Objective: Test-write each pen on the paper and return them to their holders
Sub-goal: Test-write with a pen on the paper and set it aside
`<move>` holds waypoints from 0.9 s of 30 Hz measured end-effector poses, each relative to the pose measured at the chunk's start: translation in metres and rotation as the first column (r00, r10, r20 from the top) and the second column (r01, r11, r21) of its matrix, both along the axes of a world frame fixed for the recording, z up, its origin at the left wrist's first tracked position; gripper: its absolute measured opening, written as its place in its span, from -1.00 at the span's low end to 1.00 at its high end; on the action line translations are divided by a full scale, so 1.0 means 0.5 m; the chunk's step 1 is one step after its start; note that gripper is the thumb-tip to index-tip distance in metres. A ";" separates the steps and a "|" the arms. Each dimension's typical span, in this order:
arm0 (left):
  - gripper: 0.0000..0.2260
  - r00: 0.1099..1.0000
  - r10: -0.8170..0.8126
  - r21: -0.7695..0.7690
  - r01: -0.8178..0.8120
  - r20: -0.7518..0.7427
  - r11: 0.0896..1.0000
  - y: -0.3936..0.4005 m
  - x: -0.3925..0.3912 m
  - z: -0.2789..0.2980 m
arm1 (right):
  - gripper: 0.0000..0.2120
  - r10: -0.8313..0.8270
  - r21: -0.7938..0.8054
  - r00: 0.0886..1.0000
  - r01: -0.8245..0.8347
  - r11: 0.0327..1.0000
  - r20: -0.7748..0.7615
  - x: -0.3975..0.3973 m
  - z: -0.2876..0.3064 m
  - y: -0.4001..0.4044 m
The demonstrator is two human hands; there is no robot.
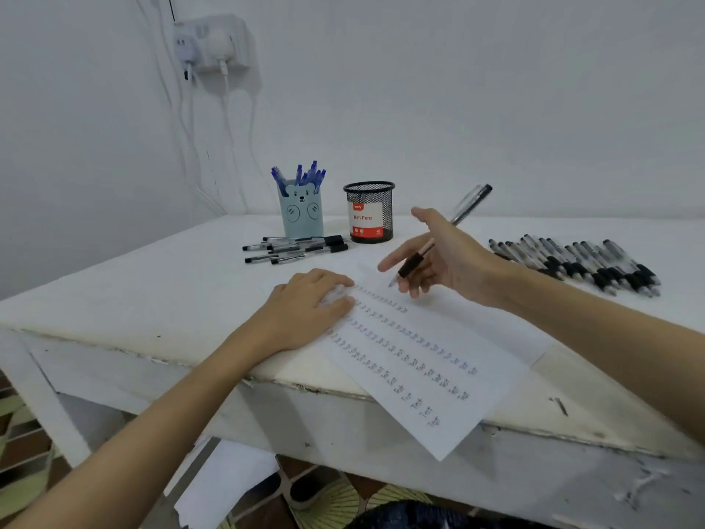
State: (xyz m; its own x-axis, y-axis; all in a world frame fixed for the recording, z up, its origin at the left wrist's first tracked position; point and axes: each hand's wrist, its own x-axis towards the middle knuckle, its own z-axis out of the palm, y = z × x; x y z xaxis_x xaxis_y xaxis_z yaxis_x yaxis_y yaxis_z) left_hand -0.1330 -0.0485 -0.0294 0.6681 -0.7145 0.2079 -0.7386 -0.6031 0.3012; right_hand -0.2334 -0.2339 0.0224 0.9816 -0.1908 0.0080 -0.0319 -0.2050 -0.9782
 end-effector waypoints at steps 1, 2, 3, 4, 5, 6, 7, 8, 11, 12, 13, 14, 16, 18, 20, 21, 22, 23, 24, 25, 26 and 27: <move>-0.65 1.000 -0.001 -0.006 0.001 0.006 1.000 0.001 0.000 -0.003 | -0.39 -0.012 -0.054 1.000 0.013 0.998 0.014 0.001 -0.010 0.004; -0.67 1.000 -0.003 -0.013 0.003 0.011 1.000 0.001 0.000 -0.004 | -0.47 -0.021 -0.091 0.999 0.024 0.996 0.033 0.002 -0.018 0.010; -0.66 1.000 -0.004 -0.015 0.004 0.011 1.000 0.001 0.000 -0.004 | -0.58 -0.029 -0.124 0.998 0.035 0.992 0.049 0.004 -0.025 0.015; -0.62 1.000 -0.004 -0.014 0.004 0.006 1.000 0.001 0.000 -0.003 | -0.67 -0.040 -0.146 0.997 0.049 0.988 0.066 0.006 -0.030 0.020; -0.56 1.000 -0.004 -0.012 0.004 -0.001 1.000 0.000 -0.001 -0.002 | -0.72 -0.054 -0.154 0.995 0.067 0.986 0.086 0.010 -0.035 0.023; -0.50 1.000 -0.004 -0.008 0.004 -0.005 1.000 -0.001 -0.001 -0.002 | -0.71 -0.072 -0.152 0.992 0.087 0.984 0.105 0.015 -0.040 0.024; -0.48 1.000 -0.003 -0.011 0.003 -0.007 1.000 -0.001 -0.003 -0.002 | -0.66 -0.093 -0.147 0.989 0.109 0.983 0.115 0.019 -0.043 0.023; -0.47 1.000 -0.005 -0.016 0.004 -0.001 1.000 -0.001 -0.003 -0.002 | -0.61 -0.113 -0.142 0.986 0.130 0.981 0.120 0.022 -0.046 0.022; -0.47 1.000 -0.006 -0.019 0.006 0.015 1.000 0.000 0.000 -0.006 | -0.52 -0.154 -0.164 0.972 0.184 0.969 0.180 0.026 -0.056 0.019; -0.47 1.000 -0.005 -0.017 0.006 0.017 1.000 -0.001 0.000 -0.006 | -0.51 -0.163 -0.181 0.965 0.201 0.963 0.206 0.026 -0.058 0.018; -0.46 1.000 -0.004 -0.017 0.004 0.018 1.000 -0.002 0.002 -0.007 | -0.51 -0.169 -0.200 0.959 0.216 0.956 0.228 0.026 -0.061 0.018; -0.46 1.000 -0.004 -0.020 0.005 0.021 1.000 -0.002 0.002 -0.005 | -0.52 -0.171 -0.223 0.955 0.227 0.948 0.244 0.026 -0.062 0.019; -0.47 1.000 -0.007 -0.021 0.007 0.027 1.000 -0.003 0.003 -0.005 | -0.54 -0.154 -0.269 0.952 0.226 0.936 0.266 0.030 -0.065 0.019; -0.47 0.999 -0.007 -0.021 0.008 0.034 1.000 -0.003 0.005 -0.007 | -0.52 -0.132 -0.308 0.949 0.221 0.925 0.285 0.037 -0.070 0.017; -0.48 0.999 -0.006 -0.023 0.006 0.034 1.000 -0.004 0.005 -0.007 | -0.50 -0.125 -0.349 0.945 0.232 0.908 0.301 0.041 -0.076 0.015; -0.47 0.999 -0.004 -0.022 0.004 0.032 1.000 -0.004 0.005 -0.007 | -0.50 -0.121 -0.365 0.943 0.236 0.901 0.310 0.042 -0.079 0.015; -0.47 1.000 -0.003 -0.019 0.004 0.030 1.000 -0.005 0.003 -0.007 | -0.51 -0.111 -0.375 0.942 0.231 0.898 0.316 0.041 -0.079 0.014; -0.47 1.000 -0.002 -0.014 0.002 0.026 1.000 -0.004 0.002 -0.006 | -0.52 -0.099 -0.380 0.944 0.221 0.898 0.315 0.040 -0.080 0.013; -0.47 1.000 -0.001 -0.011 0.001 0.022 1.000 -0.004 0.001 -0.006 | -0.52 -0.089 -0.385 0.945 0.212 0.898 0.313 0.039 -0.079 0.013; -0.47 1.000 -0.001 -0.010 0.001 0.019 1.000 -0.004 0.001 -0.005 | -0.52 -0.080 -0.391 0.947 0.204 0.898 0.312 0.038 -0.078 0.014; -0.47 1.000 -0.001 -0.007 0.001 0.017 1.000 -0.003 0.000 -0.005 | -0.51 -0.068 -0.399 0.948 0.196 0.896 0.312 0.038 -0.078 0.015; -0.48 1.000 -0.001 -0.005 0.001 0.019 1.000 -0.003 0.000 -0.005 | -0.51 -0.057 -0.411 0.948 0.189 0.892 0.313 0.038 -0.078 0.016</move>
State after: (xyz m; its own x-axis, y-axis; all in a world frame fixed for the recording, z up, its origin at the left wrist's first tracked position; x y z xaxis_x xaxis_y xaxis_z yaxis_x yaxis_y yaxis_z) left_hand -0.1331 -0.0500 -0.0319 0.6632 -0.7142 0.2236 -0.7448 -0.6008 0.2902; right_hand -0.2144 -0.2258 -0.0164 0.8923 -0.2225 0.3927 0.1814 -0.6199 -0.7634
